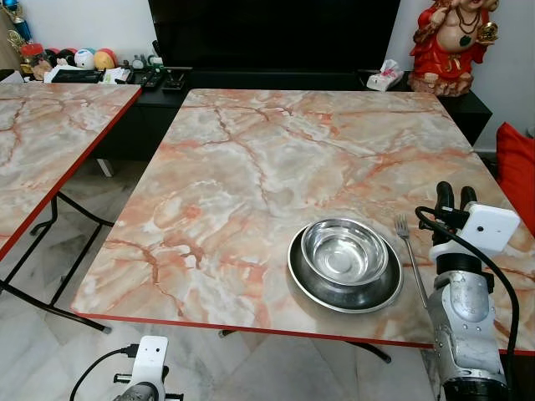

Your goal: Setting the table

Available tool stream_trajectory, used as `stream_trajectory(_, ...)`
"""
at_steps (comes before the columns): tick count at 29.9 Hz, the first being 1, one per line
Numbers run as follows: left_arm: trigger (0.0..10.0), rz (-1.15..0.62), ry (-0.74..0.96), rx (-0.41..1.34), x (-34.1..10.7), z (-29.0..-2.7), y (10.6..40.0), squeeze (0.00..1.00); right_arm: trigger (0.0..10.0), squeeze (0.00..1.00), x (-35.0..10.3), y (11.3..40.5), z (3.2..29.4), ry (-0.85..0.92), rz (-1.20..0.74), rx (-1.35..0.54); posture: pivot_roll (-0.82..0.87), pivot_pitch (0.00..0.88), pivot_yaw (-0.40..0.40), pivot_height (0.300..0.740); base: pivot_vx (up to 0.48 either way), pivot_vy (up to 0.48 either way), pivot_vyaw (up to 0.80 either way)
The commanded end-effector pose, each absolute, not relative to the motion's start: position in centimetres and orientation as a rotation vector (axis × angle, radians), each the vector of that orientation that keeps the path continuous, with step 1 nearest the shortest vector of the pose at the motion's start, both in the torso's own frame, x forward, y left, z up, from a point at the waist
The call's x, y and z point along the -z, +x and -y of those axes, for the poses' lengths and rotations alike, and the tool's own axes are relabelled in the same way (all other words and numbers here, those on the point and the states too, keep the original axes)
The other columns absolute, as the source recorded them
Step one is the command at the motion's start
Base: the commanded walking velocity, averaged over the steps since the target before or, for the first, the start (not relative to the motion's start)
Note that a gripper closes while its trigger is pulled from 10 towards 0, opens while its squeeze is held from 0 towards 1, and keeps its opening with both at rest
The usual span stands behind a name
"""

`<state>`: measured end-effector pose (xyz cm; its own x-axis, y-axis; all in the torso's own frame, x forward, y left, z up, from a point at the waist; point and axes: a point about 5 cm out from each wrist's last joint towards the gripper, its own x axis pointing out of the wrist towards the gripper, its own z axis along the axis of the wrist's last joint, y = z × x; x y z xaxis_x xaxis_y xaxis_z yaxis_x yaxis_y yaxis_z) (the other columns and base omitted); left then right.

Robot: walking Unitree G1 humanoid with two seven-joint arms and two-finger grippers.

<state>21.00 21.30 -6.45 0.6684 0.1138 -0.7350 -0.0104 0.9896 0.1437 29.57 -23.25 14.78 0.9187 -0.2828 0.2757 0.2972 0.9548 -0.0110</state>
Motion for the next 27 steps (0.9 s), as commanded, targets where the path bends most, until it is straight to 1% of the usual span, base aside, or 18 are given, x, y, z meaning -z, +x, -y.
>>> stream_trajectory(1,10.0,-0.86,0.128,-0.078,6.73,-21.38,20.54,0.0,10.0,0.0,-14.95,29.69,23.36,-0.051,0.279,0.302,0.0,0.0,0.0,0.74,0.0,0.0,0.0)
stream_trajectory(5,10.0,-0.86,0.128,-0.077,6.74,-21.36,20.53,0.0,10.0,0.0,-14.96,29.71,23.37,-0.056,0.277,0.306,0.0,0.0,0.0,0.74,0.0,0.0,0.0)
stream_trajectory(6,10.0,-0.858,0.125,-0.085,6.74,-21.53,20.44,0.0,10.0,0.0,-14.99,29.85,23.15,-0.058,0.275,0.289,0.03,0.026,0.01,0.74,0.0,0.0,0.0)
stream_trajectory(8,10.0,-0.853,0.119,-0.098,6.71,-21.87,20.35,0.0,10.0,0.0,-15.0,30.03,22.79,-0.056,0.274,0.259,0.03,0.021,0.011,0.74,0.0,0.0,0.0)
stream_trajectory(27,10.0,-0.855,0.119,-0.085,6.74,-21.6,20.41,0.0,10.0,0.0,-15.03,30.09,22.64,-0.055,0.275,0.249,0.03,0.015,0.008,0.74,0.0,0.0,0.0)
